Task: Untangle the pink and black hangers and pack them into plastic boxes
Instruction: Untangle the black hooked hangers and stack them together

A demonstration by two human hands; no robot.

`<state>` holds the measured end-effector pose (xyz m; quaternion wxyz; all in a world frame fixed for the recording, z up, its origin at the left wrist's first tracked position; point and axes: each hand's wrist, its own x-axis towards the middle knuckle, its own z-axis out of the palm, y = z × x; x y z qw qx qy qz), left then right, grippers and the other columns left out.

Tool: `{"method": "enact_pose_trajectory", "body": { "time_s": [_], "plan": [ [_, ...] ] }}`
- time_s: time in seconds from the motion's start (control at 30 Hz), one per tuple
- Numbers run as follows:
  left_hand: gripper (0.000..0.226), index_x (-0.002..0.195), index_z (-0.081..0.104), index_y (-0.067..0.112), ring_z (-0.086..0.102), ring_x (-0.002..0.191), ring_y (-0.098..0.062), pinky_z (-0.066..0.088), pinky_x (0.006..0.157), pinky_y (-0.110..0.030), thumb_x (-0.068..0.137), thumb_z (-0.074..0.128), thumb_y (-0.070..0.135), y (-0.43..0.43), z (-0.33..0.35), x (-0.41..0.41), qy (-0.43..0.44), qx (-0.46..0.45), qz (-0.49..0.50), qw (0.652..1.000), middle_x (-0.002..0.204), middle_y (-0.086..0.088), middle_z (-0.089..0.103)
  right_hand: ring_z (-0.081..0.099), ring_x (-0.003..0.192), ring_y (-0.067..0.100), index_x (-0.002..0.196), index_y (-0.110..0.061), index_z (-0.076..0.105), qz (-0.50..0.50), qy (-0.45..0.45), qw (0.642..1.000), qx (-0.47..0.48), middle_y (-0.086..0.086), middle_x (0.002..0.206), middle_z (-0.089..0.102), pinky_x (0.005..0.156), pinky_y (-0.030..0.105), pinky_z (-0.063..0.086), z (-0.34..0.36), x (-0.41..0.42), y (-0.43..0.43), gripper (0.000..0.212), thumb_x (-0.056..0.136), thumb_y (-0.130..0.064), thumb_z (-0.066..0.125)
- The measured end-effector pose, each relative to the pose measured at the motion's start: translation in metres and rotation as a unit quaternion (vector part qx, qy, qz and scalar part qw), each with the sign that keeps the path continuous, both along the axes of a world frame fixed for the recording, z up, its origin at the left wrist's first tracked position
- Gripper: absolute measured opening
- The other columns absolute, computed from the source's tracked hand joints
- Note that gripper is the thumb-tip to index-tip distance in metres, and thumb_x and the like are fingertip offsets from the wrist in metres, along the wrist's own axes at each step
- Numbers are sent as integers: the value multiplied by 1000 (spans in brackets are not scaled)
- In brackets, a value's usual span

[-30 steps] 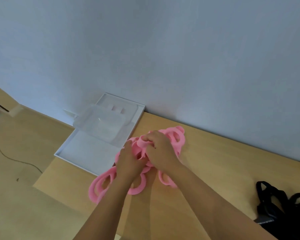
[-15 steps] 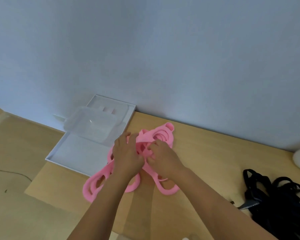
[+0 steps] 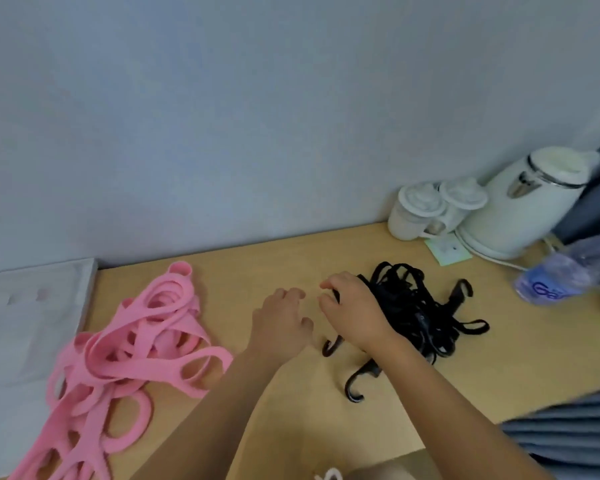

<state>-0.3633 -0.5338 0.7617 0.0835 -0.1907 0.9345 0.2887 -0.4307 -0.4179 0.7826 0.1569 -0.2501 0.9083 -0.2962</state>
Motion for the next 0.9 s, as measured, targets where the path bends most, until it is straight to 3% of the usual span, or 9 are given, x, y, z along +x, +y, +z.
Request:
{"method": "enact_pose_trajectory", "body": {
  "time_s": [0.17, 0.23, 0.33, 0.43, 0.6, 0.73, 0.77, 0.83, 0.9],
  "plan": [
    [65, 138, 35, 16, 52, 116, -20, 43, 96, -34, 85, 60, 45, 54, -11, -26, -76, 144, 11, 987, 127, -2, 52, 42, 112, 16, 114, -9, 57, -61, 23, 998, 1, 3, 113, 53, 88, 20, 35, -3, -11, 57, 24, 94, -19, 45],
    [67, 138, 30, 16, 55, 112, -20, 45, 90, -32, 85, 61, 43, 67, -15, -30, -84, 153, 2, 985, 122, 0, 56, 40, 115, 16, 117, -10, 55, -59, 22, 998, 24, 3, 118, 51, 90, 21, 35, -6, -13, 71, 26, 95, -20, 44],
    [51, 134, 36, 18, 59, 105, -22, 48, 85, -33, 89, 54, 33, 76, -21, -32, -81, 102, -8, 991, 117, -2, 61, 38, 119, 18, 124, -11, 52, -35, 5, 997, 74, 3, 126, 48, 99, 28, 38, -16, -13, 84, 32, 95, -23, 43],
    [29, 121, 51, 11, 59, 98, -23, 45, 79, -31, 96, 45, 23, 78, -18, -35, -42, 91, 30, 994, 110, -8, 64, 38, 120, 16, 126, -12, 51, -18, 3, 998, 59, 2, 126, 48, 100, 27, 37, -22, -16, 92, 33, 96, -22, 44],
    [21, 110, 59, 15, 59, 93, -23, 46, 83, -35, 96, 45, 20, 77, 11, -44, 58, 117, 80, 988, 99, -3, 64, 37, 119, 15, 129, -16, 48, 22, 15, 1000, -5, -2, 123, 48, 93, 17, 30, -14, -31, 85, 39, 91, -19, 52],
    [9, 91, 63, 22, 58, 77, -13, 45, 71, -29, 89, 55, 23, 78, 42, -48, 138, 156, 110, 972, 80, 7, 63, 41, 115, 19, 130, -20, 50, -2, 13, 999, -49, -3, 120, 53, 95, 29, 36, 3, -45, 74, 43, 88, -28, 55],
    [6, 87, 64, 23, 56, 72, -8, 43, 67, -25, 87, 58, 24, 79, 51, -49, 158, 162, 109, 968, 77, 9, 63, 43, 111, 19, 124, -21, 55, -10, 21, 999, -47, -4, 115, 56, 91, 31, 38, 9, -50, 73, 37, 89, -30, 54],
    [3, 81, 64, 24, 52, 63, -1, 39, 59, -16, 83, 62, 23, 79, 69, -50, 192, 170, 105, 961, 70, 11, 61, 49, 97, 21, 95, -22, 63, -3, 35, 999, -35, -7, 91, 60, 77, 33, 39, 20, -57, 71, 17, 88, -33, 52],
    [9, 76, 62, 26, 49, 57, 3, 36, 53, -11, 81, 63, 19, 77, 85, -51, 225, 174, 101, 953, 64, 13, 57, 51, 85, 22, 67, -24, 54, 15, 14, 999, -28, -8, 67, 54, 71, 33, 35, 32, -58, 69, 23, 86, -36, 50]
  ]
}}
